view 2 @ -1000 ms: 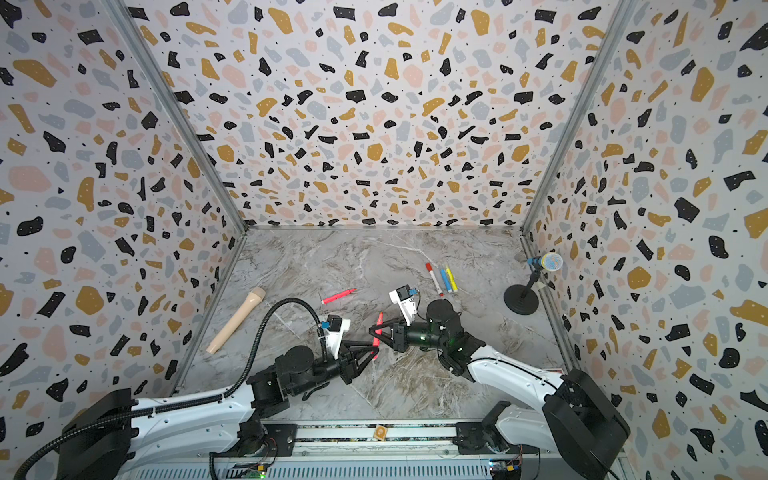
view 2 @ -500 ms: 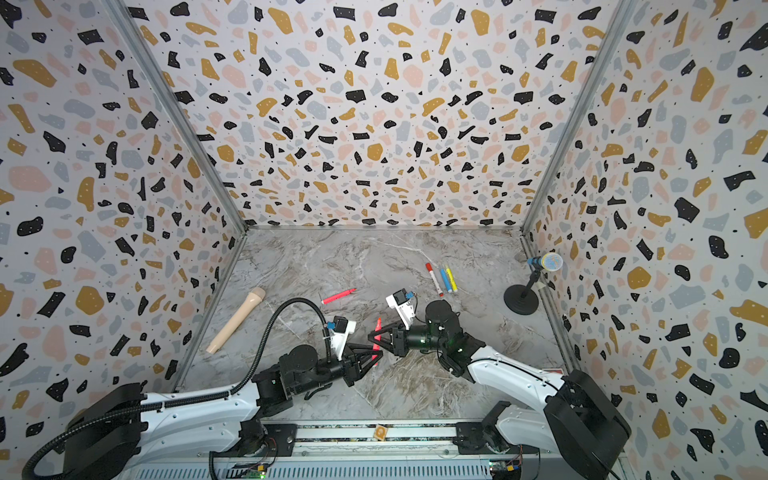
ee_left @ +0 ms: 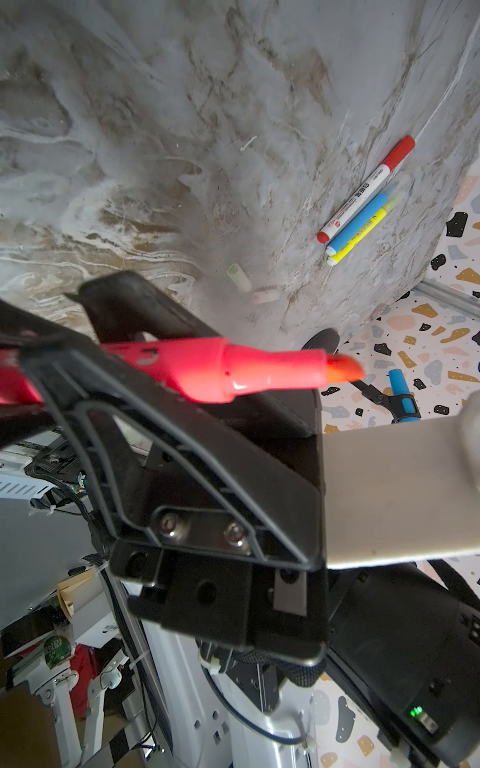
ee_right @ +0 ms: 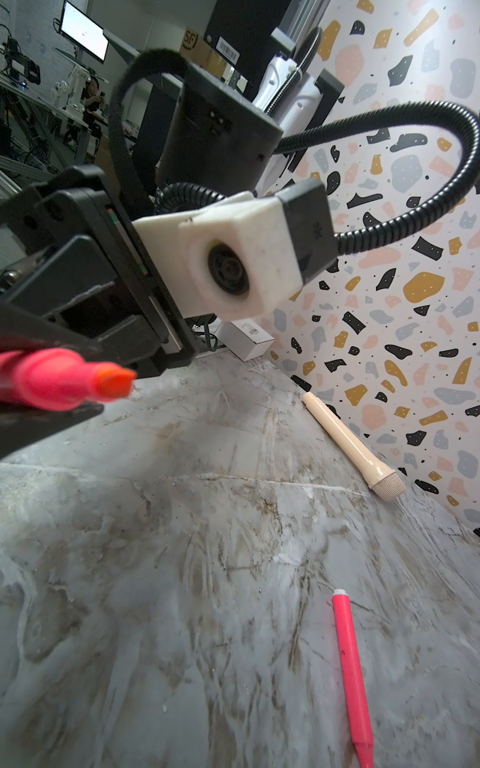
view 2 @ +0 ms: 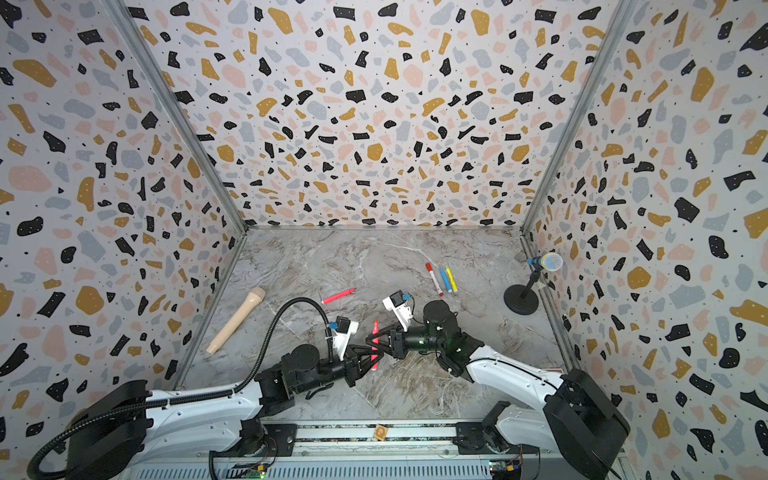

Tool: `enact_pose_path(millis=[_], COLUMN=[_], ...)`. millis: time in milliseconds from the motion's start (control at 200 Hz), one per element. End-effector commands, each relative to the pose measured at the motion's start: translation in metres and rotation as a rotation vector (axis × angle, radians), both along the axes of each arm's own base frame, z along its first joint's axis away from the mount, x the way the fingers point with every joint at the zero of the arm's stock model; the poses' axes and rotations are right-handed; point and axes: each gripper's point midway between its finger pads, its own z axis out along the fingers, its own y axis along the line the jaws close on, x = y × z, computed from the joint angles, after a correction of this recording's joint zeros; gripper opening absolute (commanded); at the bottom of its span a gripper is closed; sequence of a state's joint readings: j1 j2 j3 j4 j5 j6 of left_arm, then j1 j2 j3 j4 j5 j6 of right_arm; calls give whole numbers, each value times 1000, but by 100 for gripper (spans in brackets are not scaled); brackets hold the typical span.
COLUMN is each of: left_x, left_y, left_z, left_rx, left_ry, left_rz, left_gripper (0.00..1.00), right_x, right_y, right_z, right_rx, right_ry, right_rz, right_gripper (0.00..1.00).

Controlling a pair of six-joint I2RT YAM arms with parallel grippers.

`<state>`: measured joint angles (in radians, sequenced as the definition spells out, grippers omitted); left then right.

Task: Insert pens into pen caps
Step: Pass a pen, then pick up the pen cap from the middle-right of the table.

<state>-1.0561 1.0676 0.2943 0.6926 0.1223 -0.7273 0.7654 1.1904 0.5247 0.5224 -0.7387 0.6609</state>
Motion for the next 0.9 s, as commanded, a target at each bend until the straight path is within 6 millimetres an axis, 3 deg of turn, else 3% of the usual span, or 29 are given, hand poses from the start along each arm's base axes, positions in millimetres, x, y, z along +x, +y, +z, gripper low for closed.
enact_pose_path(millis=[0, 60, 140, 360, 541, 701, 896], left_x=[5, 6, 8, 11, 11, 11, 10], left_y=[-4, -3, -1, 9, 11, 13, 18], left_z=[25, 22, 20, 14, 12, 6, 0], left_rx=[-72, -61, -52, -32, -12, 6, 10], left_ry=[-32, -34, -36, -48, -56, -56, -42], left_rz=[20, 29, 43, 82, 85, 92, 102], left_gripper=[0, 0, 0, 0, 0, 0, 0], right_x=[4, 10, 25, 74, 101, 115, 131], right_y=[3, -1, -14, -96, -168, -202, -223], right_z=[18, 17, 13, -5, -48, -71, -97], right_rx=[20, -5, -69, -240, -387, -476, -658], right_ry=[-57, -62, -64, -23, 113, 161, 186], right_rz=[-13, -59, -168, -534, -772, -897, -971], right_gripper=[41, 59, 66, 69, 72, 71, 64])
